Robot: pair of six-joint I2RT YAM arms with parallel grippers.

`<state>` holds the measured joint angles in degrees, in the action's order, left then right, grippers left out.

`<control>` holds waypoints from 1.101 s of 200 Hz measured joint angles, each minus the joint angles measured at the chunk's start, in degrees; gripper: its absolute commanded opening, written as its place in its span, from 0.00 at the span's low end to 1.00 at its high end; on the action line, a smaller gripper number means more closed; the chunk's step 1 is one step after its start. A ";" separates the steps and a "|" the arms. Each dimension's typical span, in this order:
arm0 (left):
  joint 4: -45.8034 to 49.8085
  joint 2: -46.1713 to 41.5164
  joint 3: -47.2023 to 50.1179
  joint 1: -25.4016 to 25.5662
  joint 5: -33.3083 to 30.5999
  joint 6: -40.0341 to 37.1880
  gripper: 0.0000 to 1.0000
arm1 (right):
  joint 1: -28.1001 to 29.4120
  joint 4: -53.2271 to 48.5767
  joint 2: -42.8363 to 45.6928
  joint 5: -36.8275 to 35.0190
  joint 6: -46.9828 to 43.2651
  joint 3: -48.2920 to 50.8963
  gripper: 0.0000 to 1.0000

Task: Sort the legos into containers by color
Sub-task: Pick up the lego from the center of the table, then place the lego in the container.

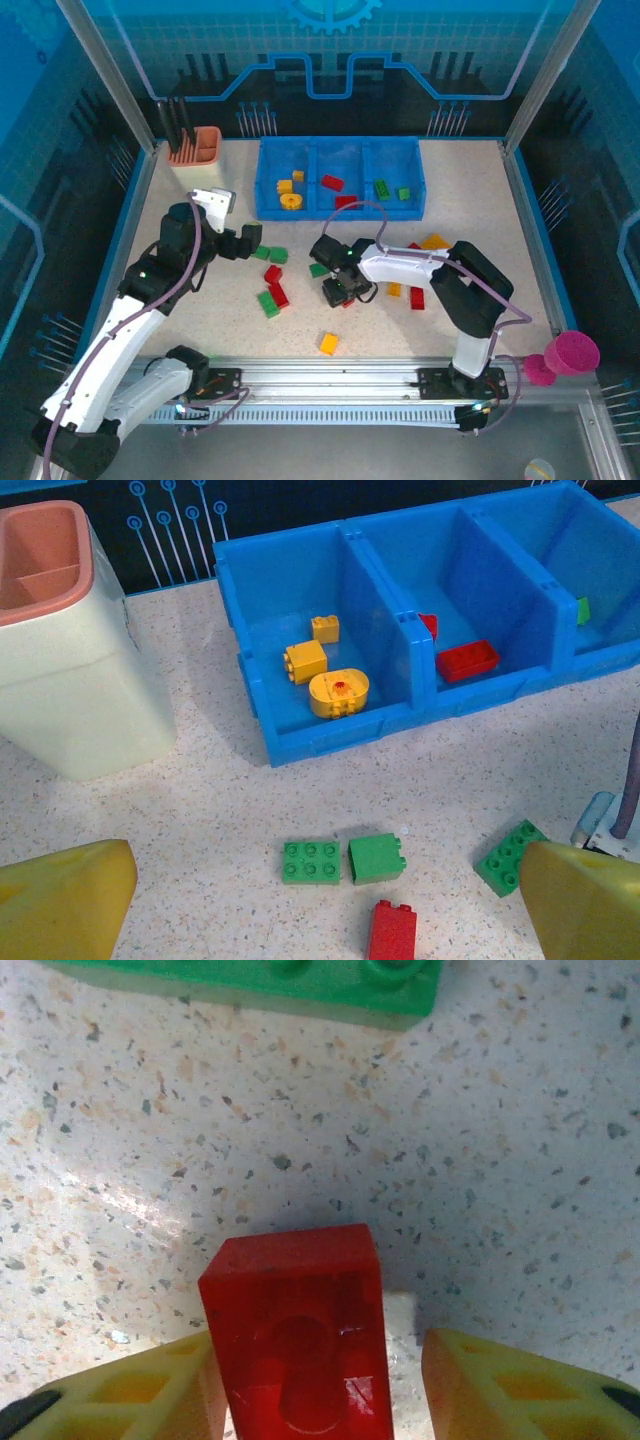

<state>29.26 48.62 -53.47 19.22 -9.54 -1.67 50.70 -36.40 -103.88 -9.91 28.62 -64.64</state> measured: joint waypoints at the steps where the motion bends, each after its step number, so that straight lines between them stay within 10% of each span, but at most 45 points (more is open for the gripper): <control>1: 0.00 0.00 0.04 0.00 0.00 0.00 0.99 | 0.00 0.00 0.00 -0.02 -0.15 0.00 0.46; 80: 0.00 -0.11 0.37 0.00 -0.02 0.00 0.99 | -0.24 -3.30 -0.44 -3.23 -4.55 -3.45 0.33; 135: 0.02 -0.92 0.81 0.00 -0.02 0.00 0.99 | -10.47 -0.85 -1.18 -6.62 -15.50 -19.37 0.34; 220: 0.07 -1.11 0.83 0.00 -0.02 0.00 0.99 | -18.32 2.91 -26.73 -8.85 -23.34 -53.48 0.35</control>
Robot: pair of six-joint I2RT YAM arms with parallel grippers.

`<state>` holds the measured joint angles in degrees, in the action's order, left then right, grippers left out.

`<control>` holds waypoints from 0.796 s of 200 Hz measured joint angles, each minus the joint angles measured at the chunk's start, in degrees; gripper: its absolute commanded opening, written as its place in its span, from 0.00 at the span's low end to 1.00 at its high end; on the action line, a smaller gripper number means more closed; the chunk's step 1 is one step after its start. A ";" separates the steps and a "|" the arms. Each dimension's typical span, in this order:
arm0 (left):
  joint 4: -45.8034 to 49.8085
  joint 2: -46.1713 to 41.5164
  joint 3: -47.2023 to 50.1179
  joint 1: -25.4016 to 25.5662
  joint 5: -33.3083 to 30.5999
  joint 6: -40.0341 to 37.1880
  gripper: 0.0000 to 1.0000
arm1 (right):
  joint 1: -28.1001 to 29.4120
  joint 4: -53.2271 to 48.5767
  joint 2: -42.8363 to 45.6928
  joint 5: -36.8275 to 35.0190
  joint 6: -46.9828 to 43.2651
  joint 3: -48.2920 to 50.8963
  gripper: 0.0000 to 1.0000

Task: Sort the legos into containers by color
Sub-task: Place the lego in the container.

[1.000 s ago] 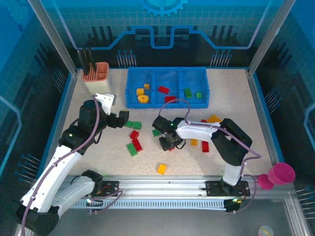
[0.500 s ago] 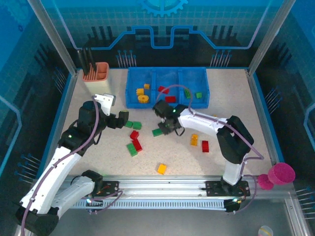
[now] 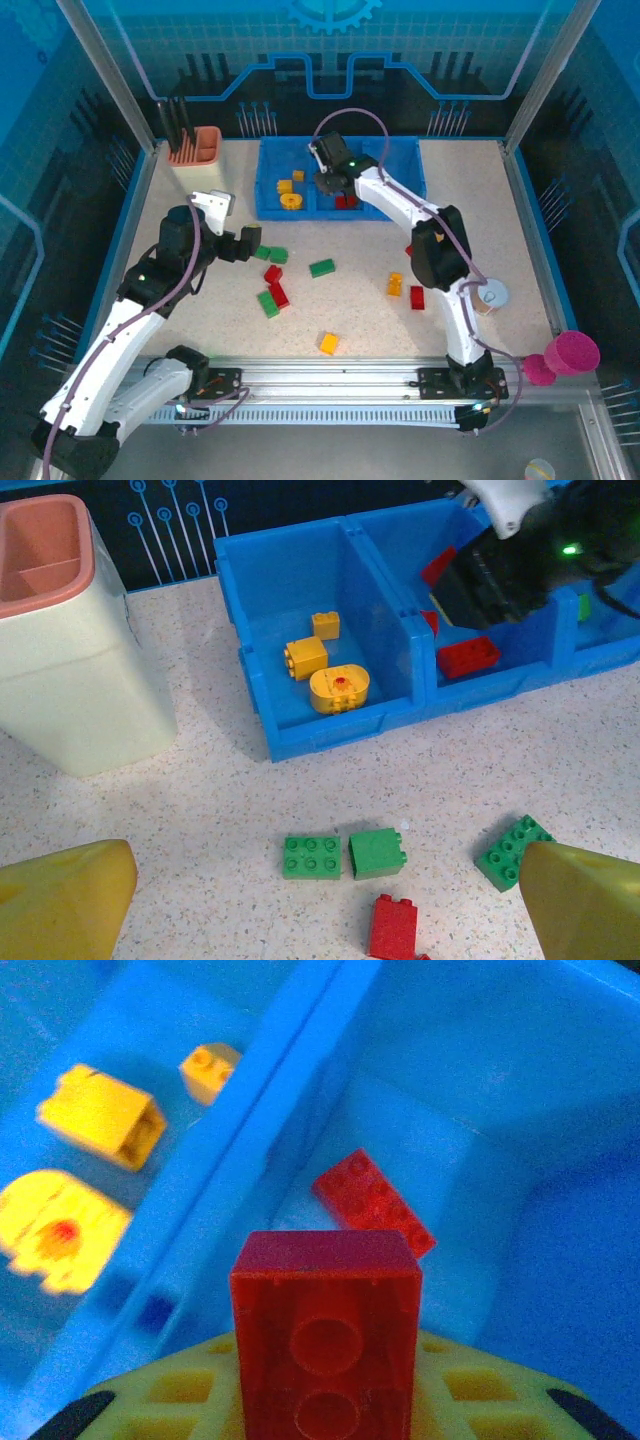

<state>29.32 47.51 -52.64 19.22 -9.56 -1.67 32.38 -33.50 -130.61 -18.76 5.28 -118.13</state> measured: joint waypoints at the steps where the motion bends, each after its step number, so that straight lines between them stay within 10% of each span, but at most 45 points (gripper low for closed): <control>1: 0.00 0.00 0.00 0.00 0.00 -0.02 0.99 | -0.11 -0.13 -0.44 -0.09 -0.02 -0.57 0.36; 92: 0.02 0.70 0.00 0.00 0.00 -0.04 0.99 | -4.33 -4.50 -17.11 -5.55 -1.51 -21.40 0.45; 159: 0.42 1.84 -0.02 0.00 0.00 -0.28 0.99 | -4.33 -3.34 -16.24 -5.60 -1.90 -18.97 0.59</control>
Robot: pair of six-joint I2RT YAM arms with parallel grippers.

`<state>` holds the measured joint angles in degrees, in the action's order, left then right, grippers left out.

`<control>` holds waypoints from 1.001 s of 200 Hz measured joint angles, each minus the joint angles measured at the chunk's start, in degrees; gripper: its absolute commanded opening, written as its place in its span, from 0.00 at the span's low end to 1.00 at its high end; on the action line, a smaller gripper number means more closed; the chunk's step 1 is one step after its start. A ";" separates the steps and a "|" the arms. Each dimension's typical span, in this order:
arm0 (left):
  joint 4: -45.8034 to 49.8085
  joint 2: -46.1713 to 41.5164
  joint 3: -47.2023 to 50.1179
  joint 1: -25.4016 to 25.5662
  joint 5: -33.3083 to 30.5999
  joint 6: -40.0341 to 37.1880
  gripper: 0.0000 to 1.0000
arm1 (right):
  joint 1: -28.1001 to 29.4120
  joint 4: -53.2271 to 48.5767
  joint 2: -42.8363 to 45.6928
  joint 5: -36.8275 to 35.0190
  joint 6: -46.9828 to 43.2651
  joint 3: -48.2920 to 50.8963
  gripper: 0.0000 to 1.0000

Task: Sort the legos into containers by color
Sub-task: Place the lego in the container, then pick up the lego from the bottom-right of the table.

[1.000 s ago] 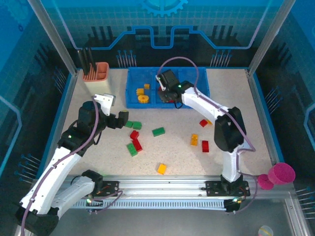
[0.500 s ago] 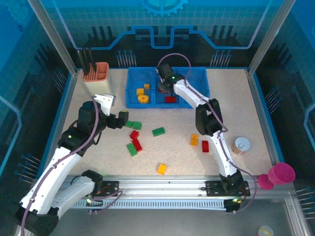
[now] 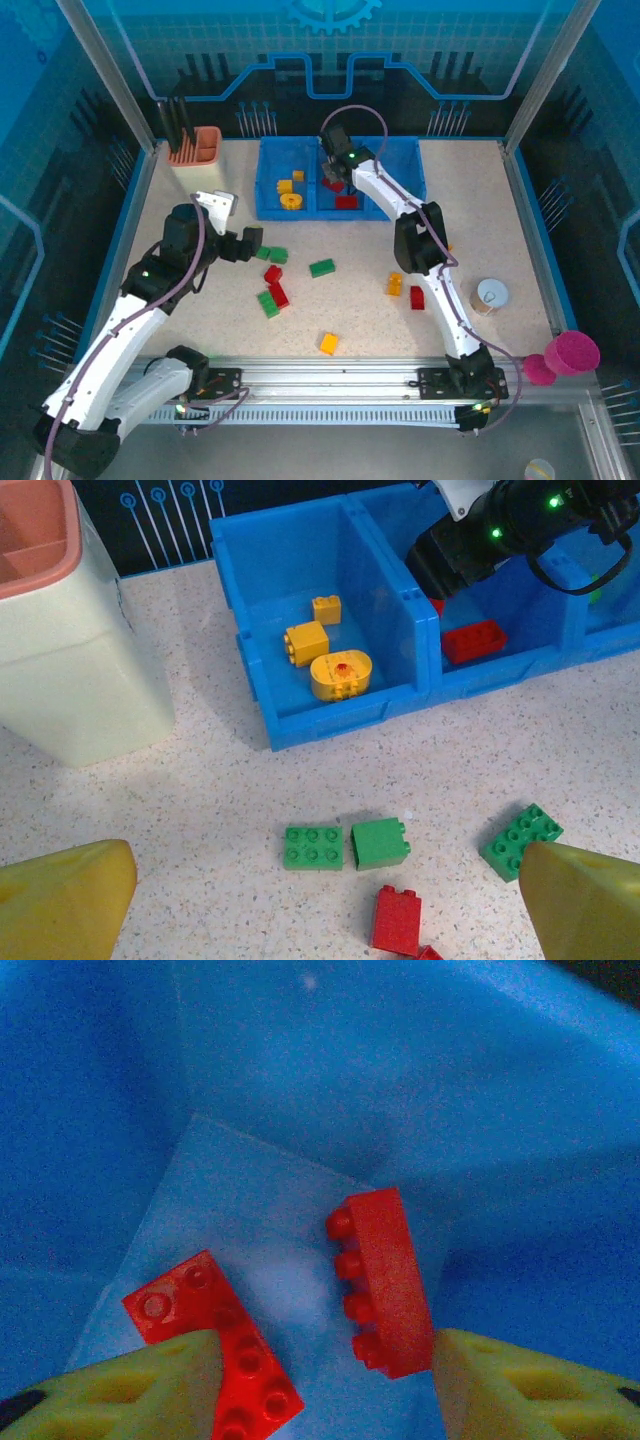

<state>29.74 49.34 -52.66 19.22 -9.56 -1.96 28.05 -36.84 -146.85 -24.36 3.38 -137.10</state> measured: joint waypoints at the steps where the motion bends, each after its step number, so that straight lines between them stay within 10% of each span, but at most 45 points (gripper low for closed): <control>1: 0.00 0.04 0.00 0.00 0.00 0.00 0.99 | 0.00 0.04 0.07 0.04 0.00 0.17 0.60; 200: -0.11 4.63 -0.11 0.00 -0.15 -2.67 0.99 | -1.14 -10.01 70.97 7.08 26.80 81.92 0.64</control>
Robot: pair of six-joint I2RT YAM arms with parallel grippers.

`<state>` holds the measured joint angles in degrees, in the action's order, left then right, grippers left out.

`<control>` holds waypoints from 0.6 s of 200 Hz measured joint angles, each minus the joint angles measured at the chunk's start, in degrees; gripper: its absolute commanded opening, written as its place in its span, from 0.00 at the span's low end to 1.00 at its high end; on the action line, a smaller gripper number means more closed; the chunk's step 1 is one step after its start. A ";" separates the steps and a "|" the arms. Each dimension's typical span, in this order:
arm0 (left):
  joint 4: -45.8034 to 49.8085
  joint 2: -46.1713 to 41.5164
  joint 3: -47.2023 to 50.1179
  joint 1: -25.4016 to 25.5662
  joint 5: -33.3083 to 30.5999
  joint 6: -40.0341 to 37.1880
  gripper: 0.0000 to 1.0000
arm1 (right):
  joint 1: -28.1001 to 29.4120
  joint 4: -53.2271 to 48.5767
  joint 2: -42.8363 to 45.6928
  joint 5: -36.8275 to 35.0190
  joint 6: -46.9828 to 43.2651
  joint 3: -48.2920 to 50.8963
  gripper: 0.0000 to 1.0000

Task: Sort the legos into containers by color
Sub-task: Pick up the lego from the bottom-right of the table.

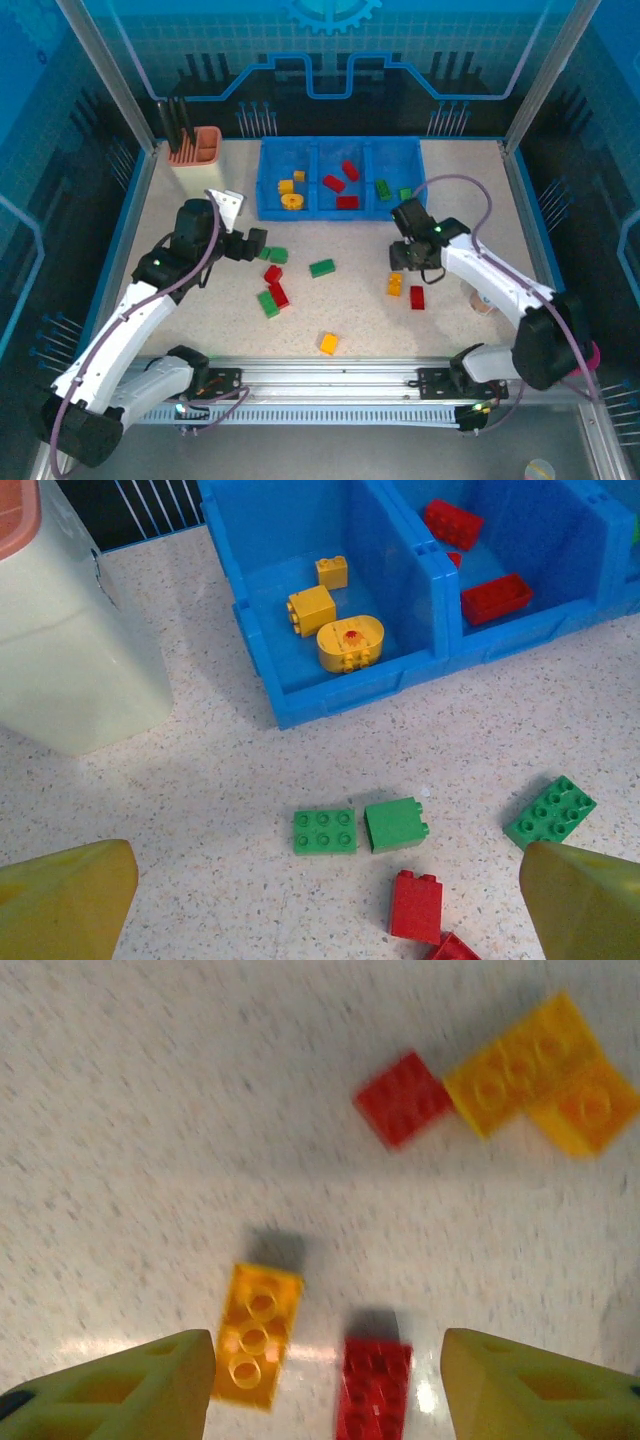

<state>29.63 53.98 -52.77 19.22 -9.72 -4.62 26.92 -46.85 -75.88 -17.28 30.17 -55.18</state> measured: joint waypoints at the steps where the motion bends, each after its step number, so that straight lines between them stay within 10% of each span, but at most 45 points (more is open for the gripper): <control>1: -0.04 0.04 0.00 0.00 0.02 0.00 0.99 | 0.00 -0.07 0.15 0.04 0.22 0.24 0.64; 120: -0.37 2.64 0.00 0.00 1.68 0.13 0.99 | -0.68 6.67 -7.76 3.87 6.82 12.22 0.48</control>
<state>29.26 56.62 -52.77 19.22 -8.03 -4.49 26.24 -40.18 -83.64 -13.41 36.99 -42.96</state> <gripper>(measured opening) 0.992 0.531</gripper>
